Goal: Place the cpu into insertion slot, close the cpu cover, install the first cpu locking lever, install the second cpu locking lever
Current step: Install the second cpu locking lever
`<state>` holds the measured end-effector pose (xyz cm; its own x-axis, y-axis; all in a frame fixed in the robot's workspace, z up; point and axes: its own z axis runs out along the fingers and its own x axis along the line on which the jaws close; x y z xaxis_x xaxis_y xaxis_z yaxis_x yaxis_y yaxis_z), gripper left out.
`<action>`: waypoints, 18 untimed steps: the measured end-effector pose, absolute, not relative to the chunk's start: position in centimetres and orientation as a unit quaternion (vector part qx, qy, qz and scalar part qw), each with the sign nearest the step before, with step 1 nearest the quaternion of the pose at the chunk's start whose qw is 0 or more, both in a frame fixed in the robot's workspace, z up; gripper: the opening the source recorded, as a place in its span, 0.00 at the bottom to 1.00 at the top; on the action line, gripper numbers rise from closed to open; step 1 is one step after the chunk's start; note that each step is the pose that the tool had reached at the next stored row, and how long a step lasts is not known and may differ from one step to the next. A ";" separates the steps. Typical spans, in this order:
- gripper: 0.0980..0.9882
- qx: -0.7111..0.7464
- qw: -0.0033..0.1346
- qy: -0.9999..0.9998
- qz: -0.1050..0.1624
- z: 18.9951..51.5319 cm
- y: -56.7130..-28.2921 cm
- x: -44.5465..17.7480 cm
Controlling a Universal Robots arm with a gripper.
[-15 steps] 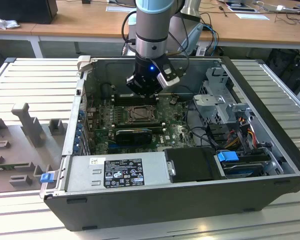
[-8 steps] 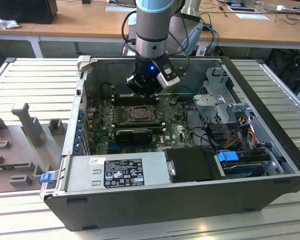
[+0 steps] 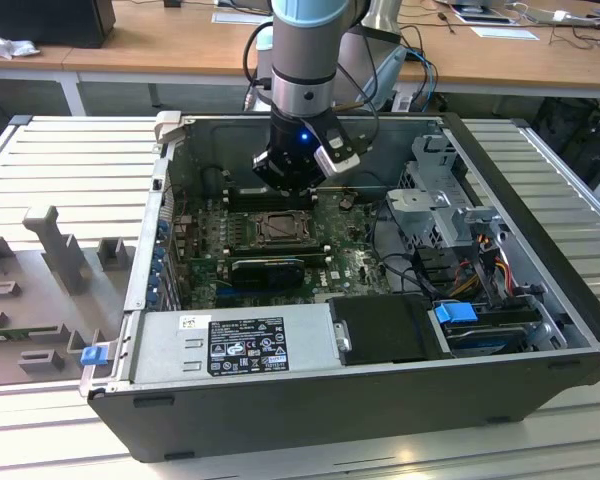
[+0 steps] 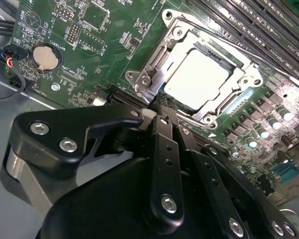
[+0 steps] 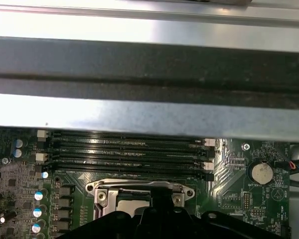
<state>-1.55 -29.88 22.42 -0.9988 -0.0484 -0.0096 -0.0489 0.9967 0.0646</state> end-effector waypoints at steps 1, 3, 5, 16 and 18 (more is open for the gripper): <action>0.01 -0.024 0.004 0.999 0.032 22.4 -29.9 -1.6; 0.01 -0.024 0.004 0.999 0.032 22.4 -29.9 -1.6; 0.01 -0.024 0.004 0.999 0.032 22.4 -30.0 -1.5; 0.01 -0.024 0.004 0.999 0.032 22.8 -30.3 -1.5; 0.01 -0.024 0.004 0.999 0.032 22.8 -30.4 -1.5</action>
<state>-1.55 -30.37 22.82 -0.9988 -0.0483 -0.0096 -0.0489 0.9967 0.0643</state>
